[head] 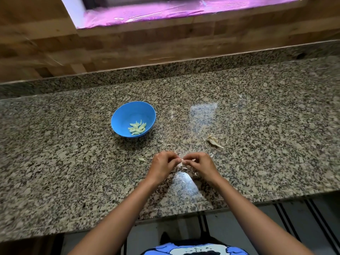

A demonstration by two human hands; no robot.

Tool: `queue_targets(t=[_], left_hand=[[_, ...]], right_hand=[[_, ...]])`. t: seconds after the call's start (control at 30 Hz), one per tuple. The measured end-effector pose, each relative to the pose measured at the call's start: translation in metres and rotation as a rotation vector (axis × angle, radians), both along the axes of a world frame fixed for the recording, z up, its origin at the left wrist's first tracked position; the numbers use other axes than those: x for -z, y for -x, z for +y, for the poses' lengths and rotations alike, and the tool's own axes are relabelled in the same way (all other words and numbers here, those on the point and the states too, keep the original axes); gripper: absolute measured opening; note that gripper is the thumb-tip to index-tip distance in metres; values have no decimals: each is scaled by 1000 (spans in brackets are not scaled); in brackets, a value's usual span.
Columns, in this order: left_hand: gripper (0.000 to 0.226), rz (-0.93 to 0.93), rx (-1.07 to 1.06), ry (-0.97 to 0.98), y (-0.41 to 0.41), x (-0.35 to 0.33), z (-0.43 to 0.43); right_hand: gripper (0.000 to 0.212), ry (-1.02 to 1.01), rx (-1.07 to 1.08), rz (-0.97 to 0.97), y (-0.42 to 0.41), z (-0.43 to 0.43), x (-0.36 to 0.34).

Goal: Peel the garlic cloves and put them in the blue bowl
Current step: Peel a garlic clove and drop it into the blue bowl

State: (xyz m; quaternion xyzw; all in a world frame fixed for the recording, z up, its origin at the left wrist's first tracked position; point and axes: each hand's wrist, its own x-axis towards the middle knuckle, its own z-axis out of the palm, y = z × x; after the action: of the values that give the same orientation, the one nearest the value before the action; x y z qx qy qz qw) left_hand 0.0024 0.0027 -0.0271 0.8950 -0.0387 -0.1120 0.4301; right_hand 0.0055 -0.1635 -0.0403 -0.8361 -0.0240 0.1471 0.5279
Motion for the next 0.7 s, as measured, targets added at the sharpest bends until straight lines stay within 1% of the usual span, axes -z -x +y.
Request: queue_targets(t=[0.07, 0.13, 0.23, 0.3, 0.4, 0.5, 0.53, 0.57, 0.6, 0.63, 0.67, 0.7], left_hand=[[11, -14, 29, -33, 1, 1, 0], [10, -30, 63, -59, 1, 2, 0], [11, -11, 96, -45, 1, 3, 1], [13, 57, 52, 50, 2, 2, 0], [17, 198, -56, 249, 2, 1, -2], [16, 442, -174, 537, 1, 0, 1], [15, 503, -191, 602, 1, -1, 2], [15, 534, -192, 633, 0, 0, 4], [14, 534, -186, 651, -1, 0, 4], [15, 501, -181, 664, -1, 1, 4], [15, 444, -178, 672, -1, 2, 3], [15, 378, -173, 667, -1, 1, 2]], right_hand=[[9, -13, -3, 14, -1, 0, -2], [7, 25, -15, 10, -2, -1, -2], [11, 76, -23, -42, -1, -2, -3], [14, 147, -43, -162, 1, -3, -3], [15, 290, -98, -447, 1, -1, -1], [27, 376, -186, -672, -2, -1, 2], [28, 392, -208, -718, -3, 0, 3], [25, 396, -209, -708, -4, 1, 3], [21, 365, -173, -635, -3, 3, -1], [17, 275, -103, -475, -3, 4, -6], [15, 123, -39, -260, -3, 4, -8], [12, -78, 7, -37, -4, 3, -11]])
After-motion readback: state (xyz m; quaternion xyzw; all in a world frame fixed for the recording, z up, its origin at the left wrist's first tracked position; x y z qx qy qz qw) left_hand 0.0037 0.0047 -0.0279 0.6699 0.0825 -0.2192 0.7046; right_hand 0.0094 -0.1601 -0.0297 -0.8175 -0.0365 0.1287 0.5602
